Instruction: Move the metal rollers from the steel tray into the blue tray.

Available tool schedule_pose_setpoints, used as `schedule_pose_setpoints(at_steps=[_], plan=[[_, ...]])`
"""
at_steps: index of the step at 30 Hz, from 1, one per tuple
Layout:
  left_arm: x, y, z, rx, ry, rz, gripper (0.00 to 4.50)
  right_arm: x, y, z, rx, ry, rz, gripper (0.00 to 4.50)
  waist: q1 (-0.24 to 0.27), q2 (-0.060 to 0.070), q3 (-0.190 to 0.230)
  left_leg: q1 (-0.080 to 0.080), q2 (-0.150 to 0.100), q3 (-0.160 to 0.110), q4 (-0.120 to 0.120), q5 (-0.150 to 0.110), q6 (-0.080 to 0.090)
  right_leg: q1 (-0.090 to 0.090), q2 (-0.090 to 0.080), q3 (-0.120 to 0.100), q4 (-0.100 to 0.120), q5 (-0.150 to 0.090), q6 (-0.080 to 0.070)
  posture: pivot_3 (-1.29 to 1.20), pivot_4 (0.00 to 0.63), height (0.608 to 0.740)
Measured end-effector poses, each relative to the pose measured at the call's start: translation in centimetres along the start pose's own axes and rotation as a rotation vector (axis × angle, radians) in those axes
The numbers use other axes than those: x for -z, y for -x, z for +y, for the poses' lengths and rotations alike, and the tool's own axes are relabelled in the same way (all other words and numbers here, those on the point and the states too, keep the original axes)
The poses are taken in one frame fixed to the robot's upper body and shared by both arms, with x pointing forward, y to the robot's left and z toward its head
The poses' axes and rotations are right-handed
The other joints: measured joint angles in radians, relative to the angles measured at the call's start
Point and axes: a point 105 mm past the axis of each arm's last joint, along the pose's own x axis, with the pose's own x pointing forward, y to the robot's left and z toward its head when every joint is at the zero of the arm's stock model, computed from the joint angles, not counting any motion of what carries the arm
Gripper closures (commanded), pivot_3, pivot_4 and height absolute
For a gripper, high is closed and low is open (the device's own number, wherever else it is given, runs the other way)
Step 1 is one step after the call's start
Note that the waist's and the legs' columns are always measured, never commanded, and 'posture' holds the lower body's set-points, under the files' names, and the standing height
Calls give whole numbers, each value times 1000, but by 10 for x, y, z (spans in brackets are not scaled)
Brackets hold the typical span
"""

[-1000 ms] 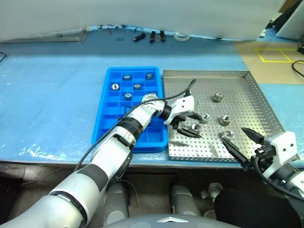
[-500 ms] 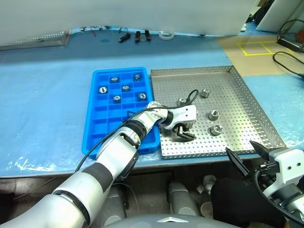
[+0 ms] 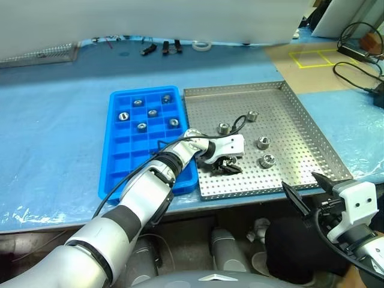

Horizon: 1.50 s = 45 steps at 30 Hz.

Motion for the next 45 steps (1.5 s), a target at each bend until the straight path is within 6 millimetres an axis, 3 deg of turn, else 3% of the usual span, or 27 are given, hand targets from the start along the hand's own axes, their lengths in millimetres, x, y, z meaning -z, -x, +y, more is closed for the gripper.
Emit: schedule_pose_setpoints(at_steps=[2, 11, 15, 23, 26, 33, 40, 45], plan=[[1, 2, 0, 5, -2, 5, 2772, 1, -1, -1, 2, 0, 1, 463, -1, 0, 0, 1, 0, 0, 0, 0, 0, 1, 0, 0, 0, 0, 0, -612, 150, 740], [4, 14, 2, 21, 36, -29, 2785, -5, -9, 0, -33, 20, -19, 463, -21, 1, 0, 1, -1, 0, 0, 0, 0, 1, 0, -1, 0, 3, -6, -560, 150, 740], [-9, 25, 2, 70, 110, -181, 2785, -12, -15, 6, -107, 23, -37, 463, -21, 1, 0, 0, -1, 0, 0, 0, 0, 0, 0, -1, 0, 5, -8, -517, 150, 740], [-49, 77, 25, 20, 13, -372, 2785, -39, -40, 15, -322, 83, -87, 463, 30, 1, 0, 1, 1, 0, 0, -1, 1, 1, -2, -2, 1, 7, -11, -308, 150, 740], [-40, 98, 28, -60, 23, -361, 2785, -57, -58, 23, -433, 115, -135, 463, 70, 2, -1, 4, 2, 1, 0, 0, 1, 2, -1, -1, 2, 7, -11, -225, 150, 740], [-6, 137, 31, -320, 124, -293, 2785, -78, -93, 51, -652, 122, -191, 463, 189, 4, 0, 4, 3, 1, -2, 2, 1, 2, 1, -3, 3, 7, -12, -4, 150, 740], [24, 180, 32, -608, 222, -221, 2785, -76, -116, 70, -786, 121, -188, 463, 275, 5, 1, 0, 3, 1, -1, 2, -2, 1, -1, -7, 4, 7, -12, 124, 150, 740], [46, 186, 24, -721, 299, -181, 2785, -77, -124, 82, -836, 130, -210, 463, 290, 5, 1, -1, 3, 0, -2, 5, -6, 1, 1, -10, 6, 7, -12, 139, 150, 740]])
